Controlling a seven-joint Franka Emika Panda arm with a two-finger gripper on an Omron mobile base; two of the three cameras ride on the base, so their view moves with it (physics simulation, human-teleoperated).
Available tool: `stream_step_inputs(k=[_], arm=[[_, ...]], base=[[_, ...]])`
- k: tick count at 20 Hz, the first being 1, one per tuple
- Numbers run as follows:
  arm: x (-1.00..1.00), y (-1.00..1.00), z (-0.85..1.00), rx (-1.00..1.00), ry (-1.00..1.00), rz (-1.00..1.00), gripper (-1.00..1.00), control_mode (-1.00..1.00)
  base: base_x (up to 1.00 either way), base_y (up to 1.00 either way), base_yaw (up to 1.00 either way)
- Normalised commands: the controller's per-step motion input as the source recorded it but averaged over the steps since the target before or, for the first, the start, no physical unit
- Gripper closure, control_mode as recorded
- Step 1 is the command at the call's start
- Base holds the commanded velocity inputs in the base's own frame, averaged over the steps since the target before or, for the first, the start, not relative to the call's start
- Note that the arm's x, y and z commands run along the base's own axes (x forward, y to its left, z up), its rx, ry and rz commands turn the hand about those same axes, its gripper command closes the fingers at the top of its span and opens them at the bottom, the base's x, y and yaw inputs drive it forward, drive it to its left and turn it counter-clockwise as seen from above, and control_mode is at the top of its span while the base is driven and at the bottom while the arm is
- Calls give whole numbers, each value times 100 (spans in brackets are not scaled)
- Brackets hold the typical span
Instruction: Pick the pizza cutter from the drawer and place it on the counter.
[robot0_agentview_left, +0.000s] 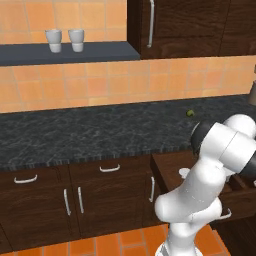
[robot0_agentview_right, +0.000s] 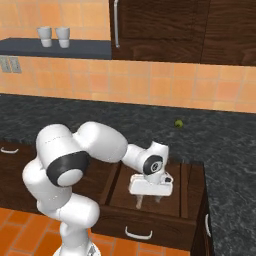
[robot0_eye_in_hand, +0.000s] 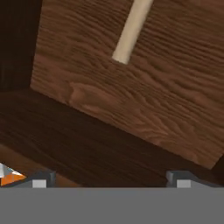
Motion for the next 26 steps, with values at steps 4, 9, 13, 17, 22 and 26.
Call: stream_step_inputs(k=[4,9,13,17,22,26], arm=[[35,23,29,15,-20,16,-100,-100],[13,13,-9,16,-3,2,-100,-100],[34,20,-12,14,0,-3,-100,-100],[42,21,-15,10,0,-6,-100,-100],[40,0,-33,4,0,0,-100,-100],[41,-4,-40,1,0,0,-100,-100]], base=[[0,0,0],[0,0,0],[0,0,0],[0,0,0],[0,0,0],[0,0,0]])
